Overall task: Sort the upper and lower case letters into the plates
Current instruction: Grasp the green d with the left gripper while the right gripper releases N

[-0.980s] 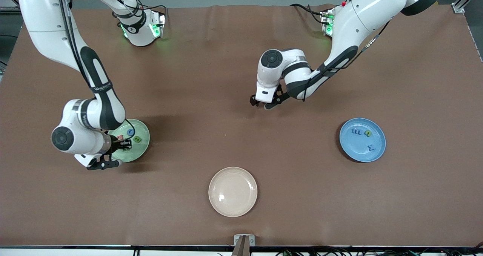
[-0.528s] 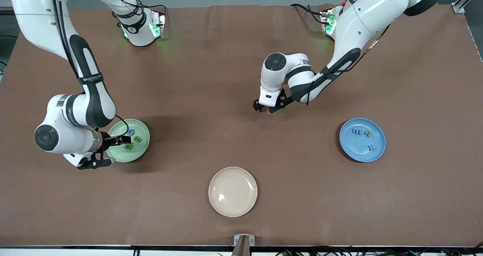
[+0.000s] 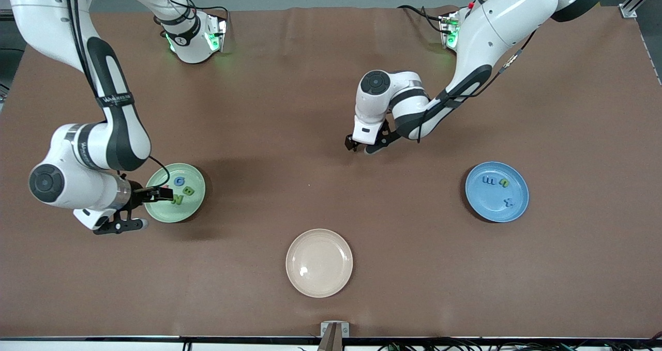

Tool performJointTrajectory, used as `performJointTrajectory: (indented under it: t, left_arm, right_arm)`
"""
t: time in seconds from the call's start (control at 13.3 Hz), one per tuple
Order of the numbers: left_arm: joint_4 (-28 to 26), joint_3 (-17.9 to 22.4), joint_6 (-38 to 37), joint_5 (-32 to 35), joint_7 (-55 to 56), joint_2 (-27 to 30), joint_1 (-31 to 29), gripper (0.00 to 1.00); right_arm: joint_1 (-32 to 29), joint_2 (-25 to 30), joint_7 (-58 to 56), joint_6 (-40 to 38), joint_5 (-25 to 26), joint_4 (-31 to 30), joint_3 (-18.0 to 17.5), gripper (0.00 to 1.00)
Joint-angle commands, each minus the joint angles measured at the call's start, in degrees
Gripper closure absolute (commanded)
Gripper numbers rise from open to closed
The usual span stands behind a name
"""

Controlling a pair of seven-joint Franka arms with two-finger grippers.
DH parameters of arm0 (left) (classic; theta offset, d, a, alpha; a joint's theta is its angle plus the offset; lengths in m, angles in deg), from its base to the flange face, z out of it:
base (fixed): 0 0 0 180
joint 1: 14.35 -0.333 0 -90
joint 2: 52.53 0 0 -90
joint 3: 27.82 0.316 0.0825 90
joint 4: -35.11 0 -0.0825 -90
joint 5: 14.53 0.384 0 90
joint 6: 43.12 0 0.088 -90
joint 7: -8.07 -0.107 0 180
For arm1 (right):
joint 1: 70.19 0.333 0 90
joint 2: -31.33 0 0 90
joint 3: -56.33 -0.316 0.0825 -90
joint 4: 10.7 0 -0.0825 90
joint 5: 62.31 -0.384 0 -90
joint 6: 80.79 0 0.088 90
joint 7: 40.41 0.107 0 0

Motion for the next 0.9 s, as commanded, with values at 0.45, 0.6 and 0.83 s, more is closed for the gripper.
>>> performJointTrajectory:
  t: [0.45,0.6,0.83]
  left_arm:
    - [-0.7,0.2,-0.2,0.1,3.5,0.3,0.7,0.33]
    - [-0.7,0.2,-0.2,0.1,3.5,0.1,0.7,0.46]
    - [-0.7,0.2,-0.2,0.1,3.4,-0.2,0.7,0.68]
  right_arm:
    - [-0.1,3.2,10.2,-21.4,3.7,14.7,0.1,0.00]
    - [-0.5,3.9,10.1,-24.2,3.7,17.0,0.1,0.00]
    - [-0.6,4.0,10.2,-28.0,5.5,20.1,0.2,0.00]
